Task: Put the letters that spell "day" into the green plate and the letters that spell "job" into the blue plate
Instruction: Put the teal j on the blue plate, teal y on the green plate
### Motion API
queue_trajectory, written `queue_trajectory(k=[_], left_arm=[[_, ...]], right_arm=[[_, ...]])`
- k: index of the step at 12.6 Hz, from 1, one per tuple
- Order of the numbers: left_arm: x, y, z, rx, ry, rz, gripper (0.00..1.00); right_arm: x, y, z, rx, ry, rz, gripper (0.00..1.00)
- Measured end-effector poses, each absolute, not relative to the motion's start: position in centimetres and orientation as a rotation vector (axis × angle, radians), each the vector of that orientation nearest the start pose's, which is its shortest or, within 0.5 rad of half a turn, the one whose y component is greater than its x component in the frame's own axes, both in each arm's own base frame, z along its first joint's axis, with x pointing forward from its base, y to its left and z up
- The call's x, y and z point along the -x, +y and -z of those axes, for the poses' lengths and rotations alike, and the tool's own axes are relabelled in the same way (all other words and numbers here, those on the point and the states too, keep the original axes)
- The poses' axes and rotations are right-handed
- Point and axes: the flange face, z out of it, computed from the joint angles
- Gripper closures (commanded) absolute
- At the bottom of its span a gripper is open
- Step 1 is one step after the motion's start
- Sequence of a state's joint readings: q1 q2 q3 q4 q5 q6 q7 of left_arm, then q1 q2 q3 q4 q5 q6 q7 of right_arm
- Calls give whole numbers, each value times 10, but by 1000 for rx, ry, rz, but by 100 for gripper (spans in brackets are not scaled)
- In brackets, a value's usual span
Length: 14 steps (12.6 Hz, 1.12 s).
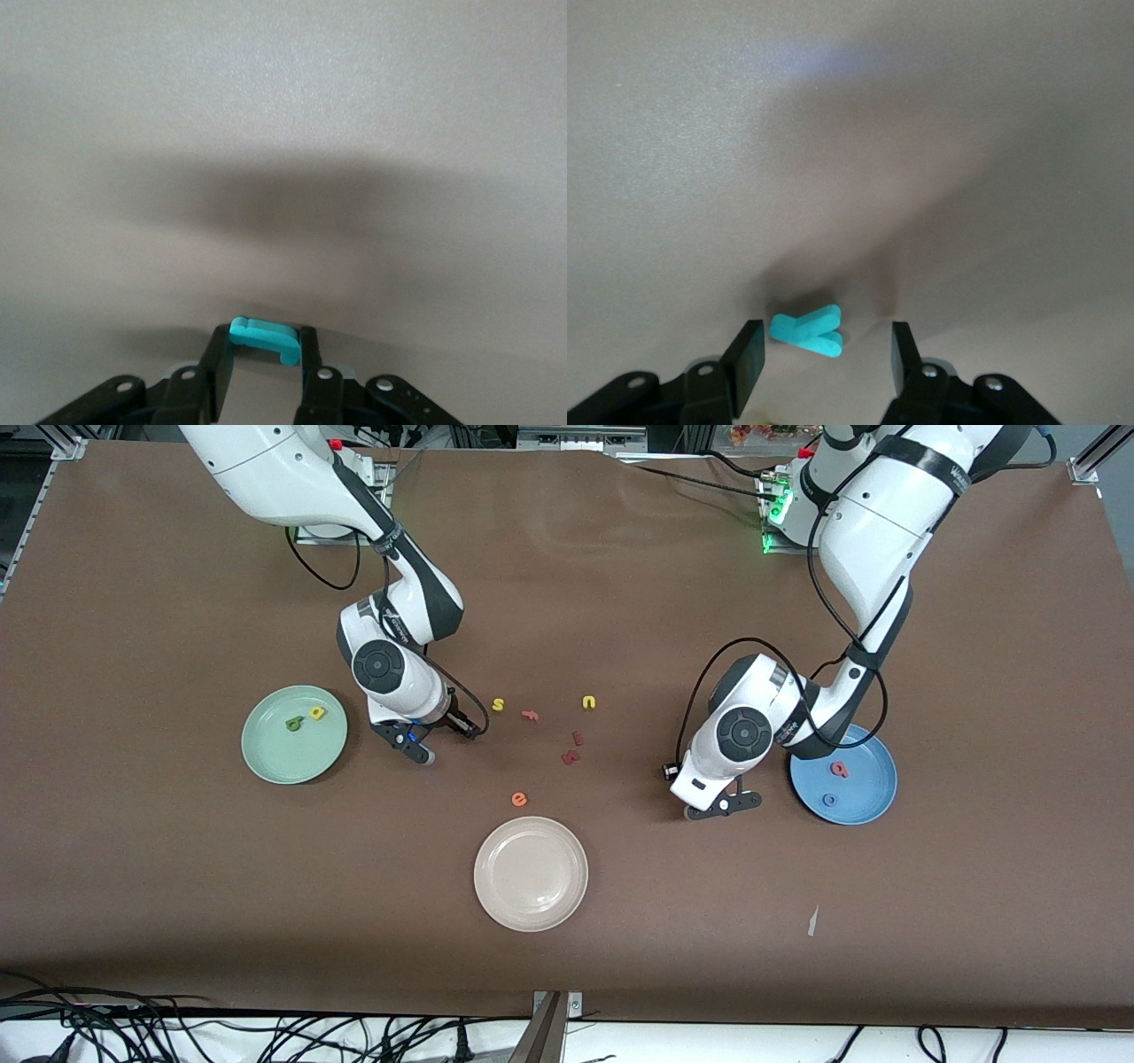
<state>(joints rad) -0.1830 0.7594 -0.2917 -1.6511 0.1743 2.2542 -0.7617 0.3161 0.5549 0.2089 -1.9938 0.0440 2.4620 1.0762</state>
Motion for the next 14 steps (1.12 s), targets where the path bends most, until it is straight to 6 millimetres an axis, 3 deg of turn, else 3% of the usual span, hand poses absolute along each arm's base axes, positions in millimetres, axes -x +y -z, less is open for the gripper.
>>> queue_trajectory(k=[3,6,9,12,14], left_arm=[[-607,-285,-172,3106,-359,-220,73],[-610,-281,-173,3109,-370,-210,77],[-619,-263,-175,3116,-356,-202,79],[-631,-241,-189,3119,-275,-210,79],[-640,-212,-209,3119,-174,-241,80]], right_arm=[[-519,300,-175,2951,934,-242,46],[-518,300,-173,2952,934,-245,64],[-519,301,-175,2951,932,-242,83],[-519,301,-175,2957,924,-243,84],[-523,300,-181,3011,898,-294,83]])
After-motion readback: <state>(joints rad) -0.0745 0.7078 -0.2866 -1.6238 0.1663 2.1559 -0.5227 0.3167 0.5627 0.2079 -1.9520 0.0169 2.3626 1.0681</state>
